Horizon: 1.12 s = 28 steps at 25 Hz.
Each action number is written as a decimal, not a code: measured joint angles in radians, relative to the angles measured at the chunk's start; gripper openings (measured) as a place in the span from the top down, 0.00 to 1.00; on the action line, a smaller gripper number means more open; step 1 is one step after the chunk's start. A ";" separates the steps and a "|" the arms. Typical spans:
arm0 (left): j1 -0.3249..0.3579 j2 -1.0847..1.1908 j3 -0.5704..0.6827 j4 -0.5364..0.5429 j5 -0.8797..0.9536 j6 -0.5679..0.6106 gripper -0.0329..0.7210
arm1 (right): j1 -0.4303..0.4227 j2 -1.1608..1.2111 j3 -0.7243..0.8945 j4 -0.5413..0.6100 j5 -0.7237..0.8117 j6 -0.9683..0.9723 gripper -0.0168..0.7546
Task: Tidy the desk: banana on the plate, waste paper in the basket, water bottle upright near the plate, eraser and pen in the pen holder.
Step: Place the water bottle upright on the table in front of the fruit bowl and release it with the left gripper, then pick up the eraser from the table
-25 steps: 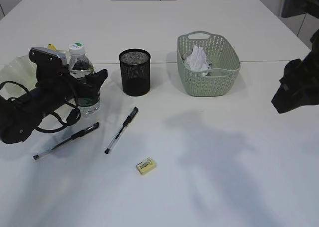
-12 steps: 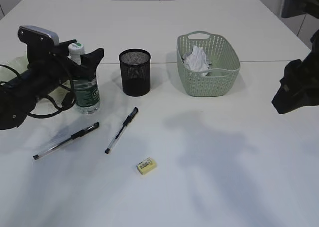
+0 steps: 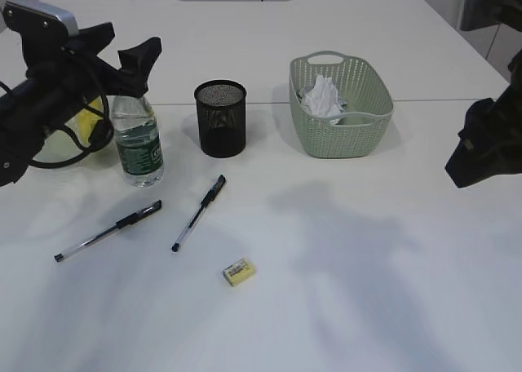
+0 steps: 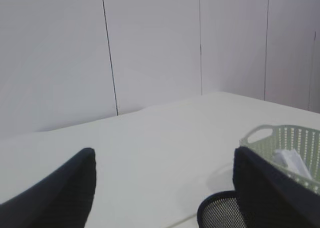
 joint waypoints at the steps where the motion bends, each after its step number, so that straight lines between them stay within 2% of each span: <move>1: 0.000 -0.014 0.000 0.000 0.000 0.000 0.15 | 0.000 0.000 0.000 0.000 0.000 0.000 0.47; 5: 0.000 -0.082 0.000 0.000 0.025 0.000 0.16 | 0.000 0.000 -0.009 0.000 -0.006 0.000 0.47; 9: 0.000 -0.174 0.002 0.000 0.140 0.000 0.17 | 0.000 0.000 -0.055 0.000 -0.006 -0.001 0.47; 21: -0.011 -0.508 0.005 -0.006 0.939 -0.043 0.22 | 0.000 0.000 -0.085 0.000 -0.005 -0.002 0.47; 25: -0.011 -0.597 0.005 -0.010 1.157 -0.050 0.25 | 0.000 0.000 -0.085 0.003 -0.008 -0.002 0.47; 28: -0.011 -0.635 0.007 -0.038 1.298 -0.050 0.26 | 0.000 0.000 -0.085 0.045 -0.008 -0.002 0.47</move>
